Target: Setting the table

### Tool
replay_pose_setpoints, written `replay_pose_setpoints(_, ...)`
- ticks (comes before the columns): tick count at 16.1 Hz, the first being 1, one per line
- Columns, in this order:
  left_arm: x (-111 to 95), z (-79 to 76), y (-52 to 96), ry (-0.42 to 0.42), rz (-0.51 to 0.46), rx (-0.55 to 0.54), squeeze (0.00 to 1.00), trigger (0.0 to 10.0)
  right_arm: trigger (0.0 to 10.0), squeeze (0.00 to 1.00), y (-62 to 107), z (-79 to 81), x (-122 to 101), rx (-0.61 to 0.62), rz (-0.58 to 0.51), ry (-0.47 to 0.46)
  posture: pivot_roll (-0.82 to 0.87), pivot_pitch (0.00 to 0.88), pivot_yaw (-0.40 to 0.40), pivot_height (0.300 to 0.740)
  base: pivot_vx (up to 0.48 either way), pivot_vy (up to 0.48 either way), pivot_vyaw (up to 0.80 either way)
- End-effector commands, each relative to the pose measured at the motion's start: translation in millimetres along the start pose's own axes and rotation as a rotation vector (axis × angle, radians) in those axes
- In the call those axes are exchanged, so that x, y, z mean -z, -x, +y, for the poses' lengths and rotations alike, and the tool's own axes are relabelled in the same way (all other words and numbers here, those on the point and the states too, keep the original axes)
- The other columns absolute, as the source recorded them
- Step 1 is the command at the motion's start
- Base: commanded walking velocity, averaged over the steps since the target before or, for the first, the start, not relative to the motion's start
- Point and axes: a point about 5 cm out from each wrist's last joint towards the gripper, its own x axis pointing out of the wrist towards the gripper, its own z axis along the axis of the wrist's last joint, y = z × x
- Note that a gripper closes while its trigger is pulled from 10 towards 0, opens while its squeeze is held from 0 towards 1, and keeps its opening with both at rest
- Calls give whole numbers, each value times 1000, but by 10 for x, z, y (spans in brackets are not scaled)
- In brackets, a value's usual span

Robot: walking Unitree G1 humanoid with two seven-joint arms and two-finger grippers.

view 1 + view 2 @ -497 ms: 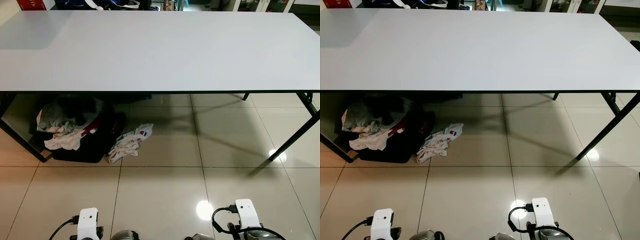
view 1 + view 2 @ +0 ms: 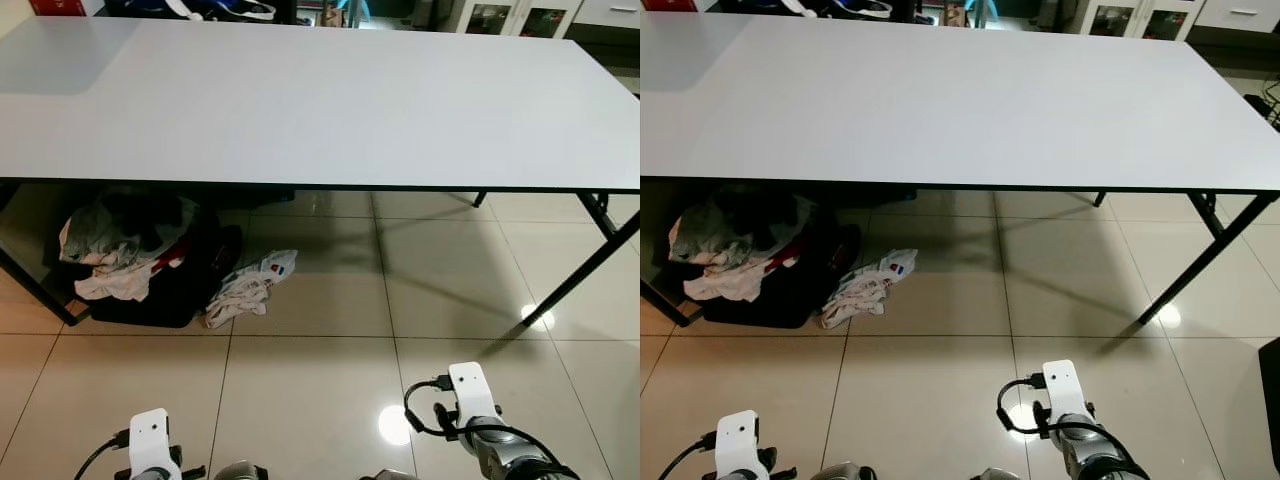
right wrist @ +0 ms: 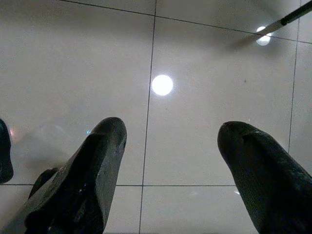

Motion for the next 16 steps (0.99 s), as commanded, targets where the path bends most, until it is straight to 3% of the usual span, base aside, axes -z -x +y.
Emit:
replay_pose_setpoints(1,-27,-37,-8,-56,-6,18,0,10000,10000,0,5,-82,16,38,-3,-57,-53,50,-33,740,0,0,0)
replay_pose_setpoints(4,-161,-168,-36,-196,-56,78,0,10000,10000,0,12,-212,-18,98,-26,-184,-55,46,-17,740,0,0,0)
replay_pose_setpoints(5,-317,-320,-58,-312,-122,129,0,10000,10000,0,17,-280,-48,122,-50,-233,-66,39,11,740,0,0,0)
replay_pose_setpoints(8,-630,-666,-57,-397,-274,241,0,10000,10000,0,16,-278,-208,109,-145,-205,-101,32,45,740,0,0,0)
replay_pose_setpoints(11,-802,-819,-20,-340,-392,255,0,10000,10000,0,20,-163,-470,67,-272,-91,-100,42,29,740,0,0,0)
replay_pose_setpoints(12,-888,-841,3,-284,-448,245,0,10000,10000,0,38,-65,-672,44,-366,-20,-100,55,18,740,0,0,0)
replay_pose_setpoints(14,-1055,-837,111,-129,-584,338,0,10000,10000,0,111,172,-1042,-30,-543,40,-89,66,3,740,0,0,0)
replay_pose_setpoints(15,-1088,-833,144,-122,-620,345,0,10000,10000,0,128,238,-1093,-89,-567,34,-89,66,3,740,0,0,0)
replay_pose_setpoints(16,-1143,-816,240,-163,-701,309,0,10000,10000,0,182,399,-1220,-221,-630,12,-83,67,-3,740,0,0,0)
